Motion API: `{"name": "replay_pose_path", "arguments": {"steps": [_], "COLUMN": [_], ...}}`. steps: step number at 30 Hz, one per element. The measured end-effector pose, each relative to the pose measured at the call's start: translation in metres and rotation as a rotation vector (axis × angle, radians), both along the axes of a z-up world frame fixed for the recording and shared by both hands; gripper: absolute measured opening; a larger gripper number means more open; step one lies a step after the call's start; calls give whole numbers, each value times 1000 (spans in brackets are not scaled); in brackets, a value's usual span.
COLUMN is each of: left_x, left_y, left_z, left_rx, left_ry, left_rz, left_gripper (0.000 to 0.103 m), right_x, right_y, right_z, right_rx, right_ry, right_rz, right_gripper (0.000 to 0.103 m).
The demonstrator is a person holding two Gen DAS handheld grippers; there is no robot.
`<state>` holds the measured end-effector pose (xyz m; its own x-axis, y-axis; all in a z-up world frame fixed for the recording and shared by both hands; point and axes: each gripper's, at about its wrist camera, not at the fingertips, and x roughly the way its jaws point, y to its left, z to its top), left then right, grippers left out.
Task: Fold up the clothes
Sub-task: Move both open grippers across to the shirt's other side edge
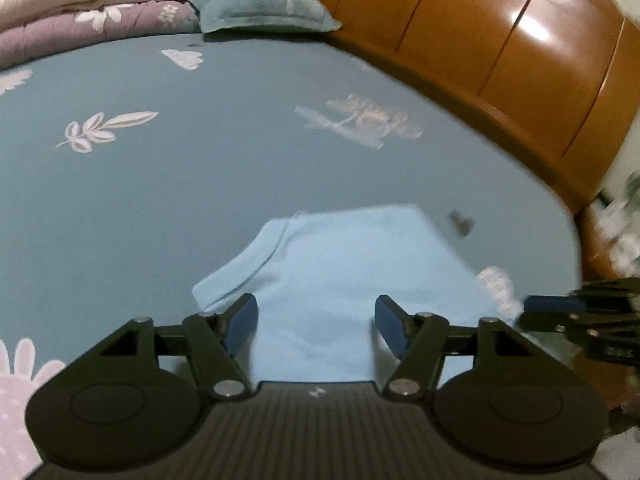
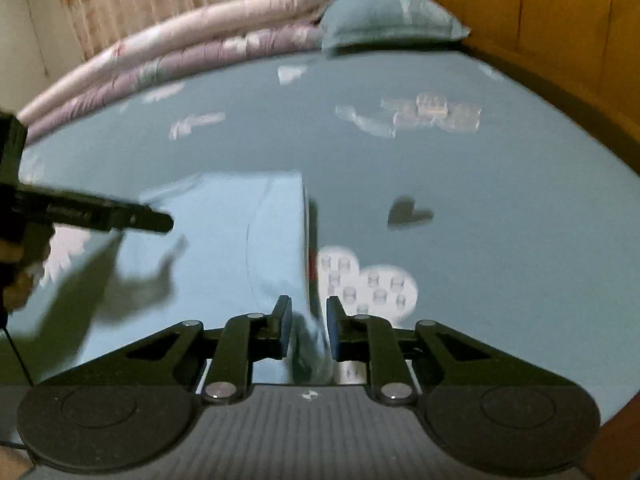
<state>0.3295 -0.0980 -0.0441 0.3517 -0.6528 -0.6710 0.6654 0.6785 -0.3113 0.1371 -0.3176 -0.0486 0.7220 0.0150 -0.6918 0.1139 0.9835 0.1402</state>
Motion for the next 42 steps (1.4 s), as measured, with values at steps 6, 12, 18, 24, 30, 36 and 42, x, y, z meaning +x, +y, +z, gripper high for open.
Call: {"name": "replay_pose_path", "arguments": {"steps": [6, 12, 18, 24, 30, 36, 42], "left_x": [10, 19, 19, -2, -20, -37, -51], "left_y": [-12, -19, -25, -20, -23, -29, -39], "left_z": [2, 8, 12, -4, 18, 23, 23], "left_rx": [-54, -32, -1, 121, 208, 245, 274], "left_ry": [37, 38, 31, 35, -12, 4, -13], "left_rz": [-82, -100, -135, -145, -186, -220, -241], "left_gripper": [72, 71, 72, 73, 73, 75, 75], "right_x": [50, 52, 24, 0, -16, -26, -32], "right_y": [18, 12, 30, 49, 71, 79, 69], "right_z": [1, -18, -2, -7, 17, 18, 22], "right_rx": [15, 2, 26, 21, 11, 27, 9], "right_ry": [29, 153, 172, 230, 189, 216, 208], "right_rz": [79, 17, 20, -86, -116, -145, -149], "right_gripper": [22, 24, 27, 28, 35, 35, 42]}}
